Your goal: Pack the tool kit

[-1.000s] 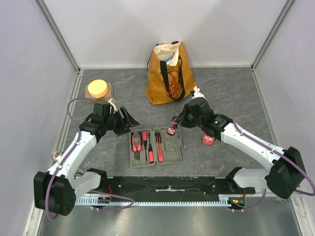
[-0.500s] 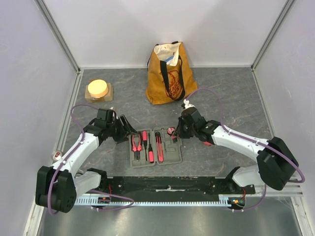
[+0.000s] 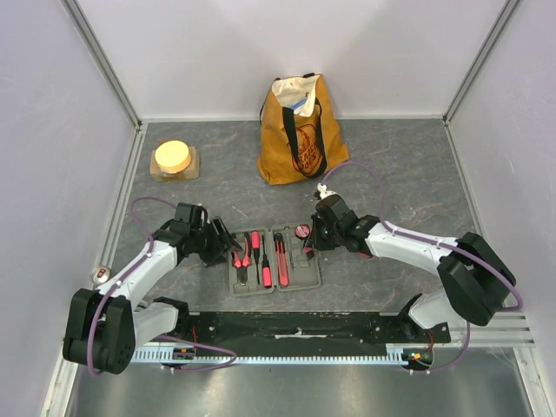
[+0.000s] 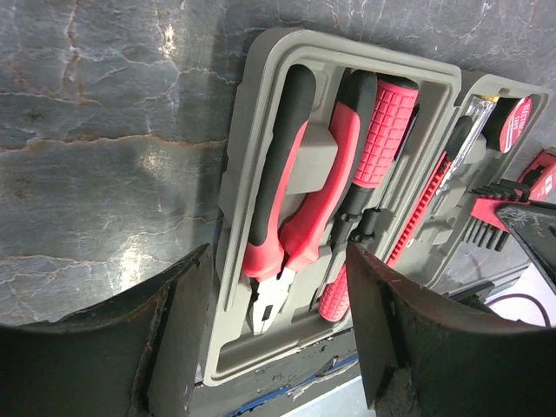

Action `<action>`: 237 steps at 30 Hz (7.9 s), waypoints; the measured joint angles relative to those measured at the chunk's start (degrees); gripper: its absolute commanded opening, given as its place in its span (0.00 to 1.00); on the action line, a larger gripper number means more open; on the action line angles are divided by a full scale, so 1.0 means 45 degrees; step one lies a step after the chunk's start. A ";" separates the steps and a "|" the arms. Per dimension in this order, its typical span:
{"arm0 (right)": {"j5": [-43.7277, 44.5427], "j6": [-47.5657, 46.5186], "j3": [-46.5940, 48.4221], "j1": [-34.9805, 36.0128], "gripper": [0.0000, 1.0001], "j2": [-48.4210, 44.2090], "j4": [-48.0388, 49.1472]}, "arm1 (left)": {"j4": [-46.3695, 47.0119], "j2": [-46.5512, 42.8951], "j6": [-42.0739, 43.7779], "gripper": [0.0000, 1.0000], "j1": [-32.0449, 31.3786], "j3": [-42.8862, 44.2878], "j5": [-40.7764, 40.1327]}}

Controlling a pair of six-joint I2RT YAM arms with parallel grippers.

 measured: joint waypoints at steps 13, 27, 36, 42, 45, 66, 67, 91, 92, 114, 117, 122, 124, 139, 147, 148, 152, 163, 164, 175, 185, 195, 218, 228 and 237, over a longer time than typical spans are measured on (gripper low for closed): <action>0.0010 0.0204 -0.0636 0.0049 0.00 0.0267 0.1010 | 0.0913 0.0398 -0.0437 0.63 0.0034 -0.0437 0.0379; 0.0952 0.0777 -0.0782 0.0063 0.00 0.0243 0.1530 | 0.1161 0.0559 -0.0539 0.62 0.0073 -0.0622 0.0719; 0.0831 0.0772 -0.0855 0.0219 0.01 0.0403 0.2055 | 0.1258 0.0806 -0.0534 0.59 0.0073 -0.0622 0.0967; 0.0874 0.0709 -0.0962 0.0253 0.01 0.0617 0.2234 | 0.1379 0.1268 -0.0529 0.58 0.0083 -0.0622 0.1069; 0.0869 0.0675 -0.0976 0.0253 0.03 0.0627 0.2297 | 0.1438 0.1452 -0.0529 0.58 0.0083 -0.0622 0.1141; 0.2356 0.0908 0.0855 0.0461 0.56 0.0826 -0.0865 | 0.1433 0.2195 -0.0534 0.56 0.0121 -0.0301 0.1418; 0.2482 0.0908 0.1035 0.0461 0.56 0.0835 -0.1064 | 0.1443 0.2229 -0.0534 0.56 0.0121 -0.0287 0.1443; 0.3317 0.0622 0.2249 0.0753 0.21 0.2200 -0.2764 | 0.1554 0.2448 -0.0534 0.56 0.0121 -0.0233 0.1724; 0.3356 0.0622 0.2297 0.0753 0.20 0.2249 -0.2764 | 0.1554 0.2453 -0.0534 0.56 0.0121 -0.0233 0.1724; 0.5275 0.0491 0.3521 0.1647 0.12 0.3405 -0.3657 | 0.1535 0.2565 -0.0529 0.56 0.0121 -0.0155 0.1768; 0.5294 0.0539 0.3968 0.1647 0.13 0.3560 -0.4299 | 0.1481 0.2565 -0.0525 0.57 0.0121 -0.0092 0.1744; 0.5576 0.0801 0.6018 0.1647 0.23 0.3609 -0.5882 | 0.1263 0.2351 -0.0457 0.66 0.0121 0.0180 0.1627; 0.5882 0.1001 0.6999 0.1647 0.36 0.3551 -0.6232 | 0.1093 0.2137 -0.0379 0.70 0.0136 0.0364 0.1574; 0.7150 0.3696 0.4439 -0.0933 0.98 -0.0787 -0.8830 | -0.0491 -0.0709 0.0733 0.75 0.0219 0.1982 -0.0039; 0.6868 0.4580 0.2380 -0.1744 0.98 -0.1277 -0.9403 | -0.0792 -0.1083 0.0952 0.75 0.0219 0.1923 -0.0078; 0.6776 0.4687 0.2229 -0.1851 0.98 -0.1219 -0.9394 | -0.0816 -0.1083 0.0962 0.75 0.0219 0.1875 -0.0078; 0.6392 0.4784 0.1661 -0.2273 0.98 -0.0971 -0.9136 | -0.0884 -0.1098 0.0996 0.75 0.0219 0.1724 -0.0078; 0.5105 0.4187 0.1054 -0.3463 0.91 0.0311 -0.7291 | -0.0933 -0.1132 0.1078 0.75 0.0219 0.1661 -0.0083; 0.5017 0.4119 0.1049 -0.3570 0.89 0.0389 -0.7140 | -0.0933 -0.1132 0.1088 0.75 0.0219 0.1661 -0.0083; 0.4177 0.3497 0.0782 -0.4318 0.56 0.1185 -0.5838 | -0.0899 -0.1132 0.1156 0.74 0.0219 0.1409 -0.0078; 0.4085 0.2880 0.1583 -0.4323 0.34 0.1010 -0.6368 | -0.0899 -0.1161 0.1277 0.74 0.0219 0.1394 -0.0019; 0.3759 0.2108 0.6513 -0.2312 0.33 0.0588 -0.6620 | -0.1069 -0.1224 0.1423 0.73 0.0243 0.1394 0.0345; 0.1681 0.1219 0.6256 0.2798 0.27 0.3798 -0.5013 | -0.1734 -0.0379 0.1443 0.72 0.1171 0.1394 0.0748; 0.1831 0.1336 0.4614 0.3065 0.25 0.2613 -0.5659 | -0.1423 -0.0151 0.1515 0.71 0.1171 0.1389 0.1389; 0.2642 0.1622 0.4595 0.3589 0.24 0.2531 -0.6227 | -0.1107 -0.0039 0.1515 0.69 0.1171 0.1166 0.1962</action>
